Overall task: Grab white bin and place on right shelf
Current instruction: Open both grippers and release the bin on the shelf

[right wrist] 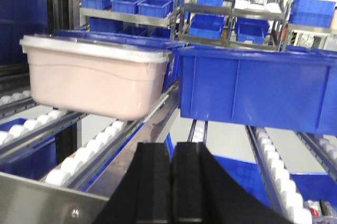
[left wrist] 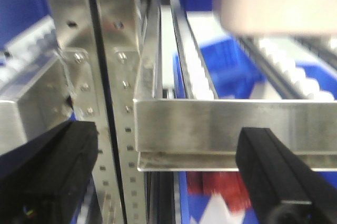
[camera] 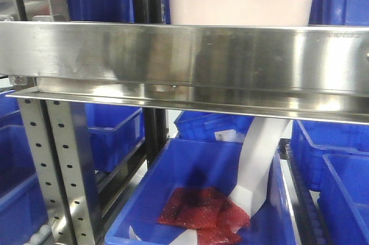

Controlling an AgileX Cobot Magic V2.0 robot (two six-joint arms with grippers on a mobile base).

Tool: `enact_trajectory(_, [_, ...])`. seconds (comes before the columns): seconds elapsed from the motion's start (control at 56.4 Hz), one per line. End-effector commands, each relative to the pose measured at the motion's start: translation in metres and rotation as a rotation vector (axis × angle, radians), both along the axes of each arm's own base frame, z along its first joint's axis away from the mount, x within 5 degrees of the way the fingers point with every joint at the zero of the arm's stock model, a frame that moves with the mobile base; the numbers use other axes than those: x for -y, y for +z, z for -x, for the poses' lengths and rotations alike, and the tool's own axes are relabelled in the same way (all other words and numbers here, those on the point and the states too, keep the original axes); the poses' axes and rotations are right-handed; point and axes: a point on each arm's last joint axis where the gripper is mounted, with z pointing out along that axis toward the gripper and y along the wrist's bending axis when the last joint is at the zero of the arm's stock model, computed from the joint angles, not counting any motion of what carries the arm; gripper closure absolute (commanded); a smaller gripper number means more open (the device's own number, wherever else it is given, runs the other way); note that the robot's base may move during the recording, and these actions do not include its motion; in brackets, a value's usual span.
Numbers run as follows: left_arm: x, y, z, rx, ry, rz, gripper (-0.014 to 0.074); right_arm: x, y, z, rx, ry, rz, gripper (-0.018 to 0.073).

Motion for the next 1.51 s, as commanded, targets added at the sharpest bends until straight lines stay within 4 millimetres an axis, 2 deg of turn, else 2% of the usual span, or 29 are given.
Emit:
enact_trajectory(0.0, [-0.003, 0.017, 0.005, 0.152, 0.018, 0.050, 0.0724, 0.002, 0.017, 0.003, 0.119, -0.027, -0.010, 0.0491])
enact_trajectory(0.921, [-0.003, 0.017, 0.007, 0.154, 0.018, 0.053, 0.0724, 0.002, 0.017, 0.003, 0.115, -0.026, -0.010, 0.0491])
enact_trajectory(1.028, [-0.005, 0.016, 0.010, 0.183, 0.020, -0.001, 0.0724, 0.002, 0.017, 0.003, 0.115, -0.026, -0.010, 0.0491])
enact_trajectory(1.258, [-0.018, -0.007, 0.035, 0.215, 0.087, 0.070, 0.0724, 0.002, 0.017, 0.003, 0.115, -0.026, -0.010, 0.0491])
enact_trajectory(1.488, [-0.025, -0.057, 0.059, 0.258, 0.113, 0.082, 0.0724, 0.002, 0.017, 0.003, 0.115, -0.026, -0.010, 0.0491])
